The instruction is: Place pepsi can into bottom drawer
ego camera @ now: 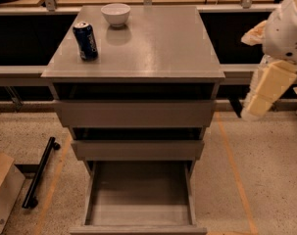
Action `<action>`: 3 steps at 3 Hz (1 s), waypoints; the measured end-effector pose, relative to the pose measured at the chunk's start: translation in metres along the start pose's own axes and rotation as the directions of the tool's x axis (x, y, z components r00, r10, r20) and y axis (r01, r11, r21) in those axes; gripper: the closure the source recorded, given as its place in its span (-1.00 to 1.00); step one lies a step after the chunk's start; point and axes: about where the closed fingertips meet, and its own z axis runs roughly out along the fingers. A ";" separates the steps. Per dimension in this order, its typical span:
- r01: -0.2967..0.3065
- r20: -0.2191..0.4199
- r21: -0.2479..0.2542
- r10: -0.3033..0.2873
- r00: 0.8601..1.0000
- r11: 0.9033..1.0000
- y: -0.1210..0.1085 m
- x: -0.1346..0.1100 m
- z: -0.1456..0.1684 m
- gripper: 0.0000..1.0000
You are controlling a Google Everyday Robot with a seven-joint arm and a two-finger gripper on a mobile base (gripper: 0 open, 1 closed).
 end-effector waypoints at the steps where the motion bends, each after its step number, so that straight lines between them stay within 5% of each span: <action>1: 0.056 0.128 -0.016 -0.054 0.990 0.998 -0.025 -0.049 0.023 -1.00; 2: 0.114 0.251 -0.016 -0.106 0.962 0.993 -0.051 -0.099 0.043 -1.00; 3: 0.116 0.265 -0.016 -0.108 0.958 0.993 -0.056 -0.103 0.046 -1.00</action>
Offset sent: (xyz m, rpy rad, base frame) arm 0.1285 0.1449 0.0084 0.3395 -0.1023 0.2861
